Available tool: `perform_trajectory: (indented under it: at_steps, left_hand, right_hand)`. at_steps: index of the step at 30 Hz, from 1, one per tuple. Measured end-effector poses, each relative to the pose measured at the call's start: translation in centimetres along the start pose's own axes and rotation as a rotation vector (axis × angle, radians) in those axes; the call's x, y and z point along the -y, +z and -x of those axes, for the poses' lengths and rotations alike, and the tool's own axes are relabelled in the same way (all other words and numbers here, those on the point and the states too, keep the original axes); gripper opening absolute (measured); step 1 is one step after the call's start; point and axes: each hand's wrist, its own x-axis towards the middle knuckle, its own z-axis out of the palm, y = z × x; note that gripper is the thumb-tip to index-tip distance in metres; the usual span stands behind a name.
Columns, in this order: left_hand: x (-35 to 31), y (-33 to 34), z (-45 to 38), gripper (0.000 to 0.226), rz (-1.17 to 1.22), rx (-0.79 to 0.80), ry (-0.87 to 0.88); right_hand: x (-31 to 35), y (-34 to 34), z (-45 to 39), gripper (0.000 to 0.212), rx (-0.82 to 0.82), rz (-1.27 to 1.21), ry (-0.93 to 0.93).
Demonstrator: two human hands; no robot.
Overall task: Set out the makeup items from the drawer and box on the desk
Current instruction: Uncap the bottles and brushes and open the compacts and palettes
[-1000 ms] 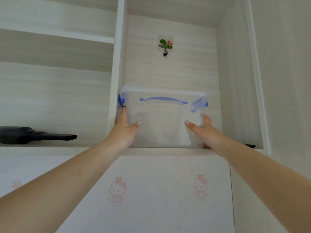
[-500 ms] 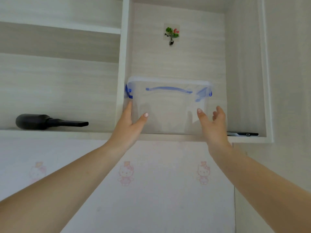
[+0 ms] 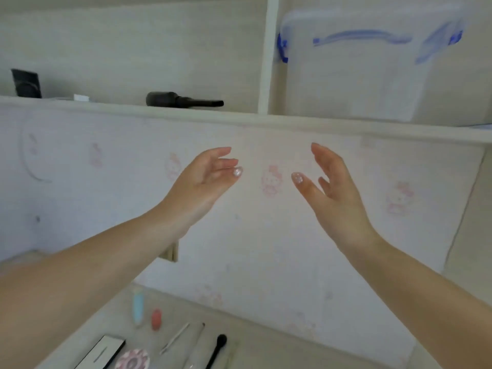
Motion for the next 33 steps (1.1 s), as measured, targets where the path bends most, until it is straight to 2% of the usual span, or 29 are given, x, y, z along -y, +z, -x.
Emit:
perform_trajectory:
  at_steps: [5,11,17,22,26,33]
  left_hand:
    - [5.0,-4.0,6.5,0.037,-0.098,-0.069,-0.185]
    - [10.3,-7.8,11.8,0.021,-0.112,-0.183,-0.355]
    - [16.0,-12.6,13.0,0.018,-0.133,-0.174,-0.476]
    - [21.6,-16.9,12.3,0.02,-0.066,-0.238,-0.551]
    - [28.1,-21.2,10.7,0.015,-0.047,-0.174,-0.672]
    - [37.9,-25.0,10.3,0.026,-0.046,-0.08,-0.808]
  right_hand:
    - [-3.0,4.8,4.6,0.054,0.162,-0.057,0.132]
    - [-6.2,10.0,9.2,0.048,0.289,-0.076,0.264]
    - [-9.4,15.9,11.7,0.047,0.359,-0.081,0.385]
    - [-11.9,21.8,12.7,0.042,0.388,-0.043,0.453]
    - [-14.9,28.6,13.6,0.037,0.38,-0.002,0.578]
    - [-19.2,35.8,16.5,0.034,0.379,0.043,0.76]
